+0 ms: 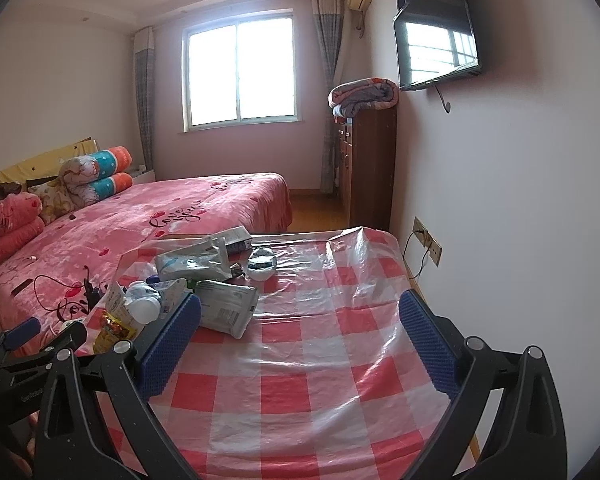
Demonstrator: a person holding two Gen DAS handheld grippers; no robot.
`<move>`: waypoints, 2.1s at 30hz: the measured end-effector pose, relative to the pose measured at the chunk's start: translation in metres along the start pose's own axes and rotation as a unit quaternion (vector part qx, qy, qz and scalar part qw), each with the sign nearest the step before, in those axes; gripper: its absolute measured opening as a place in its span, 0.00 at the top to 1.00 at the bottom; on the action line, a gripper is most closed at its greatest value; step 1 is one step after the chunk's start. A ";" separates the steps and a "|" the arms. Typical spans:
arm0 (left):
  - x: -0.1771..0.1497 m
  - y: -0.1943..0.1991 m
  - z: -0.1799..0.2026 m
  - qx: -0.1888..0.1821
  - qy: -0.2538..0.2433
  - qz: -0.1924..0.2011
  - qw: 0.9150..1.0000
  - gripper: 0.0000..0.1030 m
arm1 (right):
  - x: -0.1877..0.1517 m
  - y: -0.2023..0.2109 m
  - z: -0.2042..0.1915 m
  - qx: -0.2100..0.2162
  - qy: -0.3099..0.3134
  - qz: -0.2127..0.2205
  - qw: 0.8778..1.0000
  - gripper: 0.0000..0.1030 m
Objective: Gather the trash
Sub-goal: 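Move both tools toward the pile of trash on the checked table, then grasp the yellow snack bag with left tool while right tool grasps white bottle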
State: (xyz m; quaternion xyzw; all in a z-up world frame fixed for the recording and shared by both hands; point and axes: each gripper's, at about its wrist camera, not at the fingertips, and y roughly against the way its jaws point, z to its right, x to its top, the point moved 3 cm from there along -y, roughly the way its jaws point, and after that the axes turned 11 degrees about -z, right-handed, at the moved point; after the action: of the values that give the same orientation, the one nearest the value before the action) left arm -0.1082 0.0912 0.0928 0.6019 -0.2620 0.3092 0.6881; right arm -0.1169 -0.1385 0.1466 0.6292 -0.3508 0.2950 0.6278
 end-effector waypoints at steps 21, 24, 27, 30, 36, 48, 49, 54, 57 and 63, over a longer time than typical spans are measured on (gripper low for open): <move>-0.014 -0.012 -0.014 0.029 -0.019 0.001 0.999 0.04 | -0.009 -0.026 -0.009 -0.003 0.008 -0.027 1.000 0.05; -0.017 -0.016 -0.021 0.040 -0.023 0.004 0.999 0.04 | -0.014 -0.035 -0.010 0.011 0.011 -0.036 0.999 0.05; -0.020 -0.024 -0.032 0.046 -0.024 -0.009 0.999 0.04 | -0.020 -0.048 -0.011 0.036 0.008 -0.053 0.998 0.05; -0.022 -0.031 -0.046 0.051 -0.016 -0.021 0.998 0.04 | -0.029 -0.066 -0.011 0.065 0.001 -0.083 0.994 0.05; -0.022 -0.048 -0.072 0.055 0.013 -0.042 0.998 0.04 | -0.042 -0.091 -0.022 0.112 0.000 -0.125 0.986 0.05; -0.015 -0.084 -0.073 0.034 -0.027 -0.067 0.997 0.04 | -0.044 -0.113 -0.053 0.127 0.031 -0.164 0.978 0.05; -0.014 -0.089 -0.074 0.028 -0.030 -0.071 0.997 0.04 | -0.043 -0.114 -0.056 0.130 0.035 -0.168 0.977 0.05; -0.010 -0.109 -0.077 0.017 -0.043 -0.094 0.995 0.04 | -0.034 -0.122 -0.076 0.152 0.051 -0.181 0.970 0.05; -0.007 -0.116 -0.076 0.003 -0.050 -0.102 0.994 0.04 | -0.025 -0.126 -0.088 0.176 0.057 -0.185 0.965 0.05; -0.002 -0.128 -0.071 -0.009 -0.065 -0.108 0.992 0.04 | -0.004 -0.133 -0.124 0.243 0.074 -0.185 0.949 0.06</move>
State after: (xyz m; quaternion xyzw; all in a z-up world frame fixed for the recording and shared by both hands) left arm -0.0159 0.1510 -0.0039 0.6391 -0.2427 0.1904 0.7046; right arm -0.0025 -0.0187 0.0711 0.7929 -0.0991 0.2956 0.5235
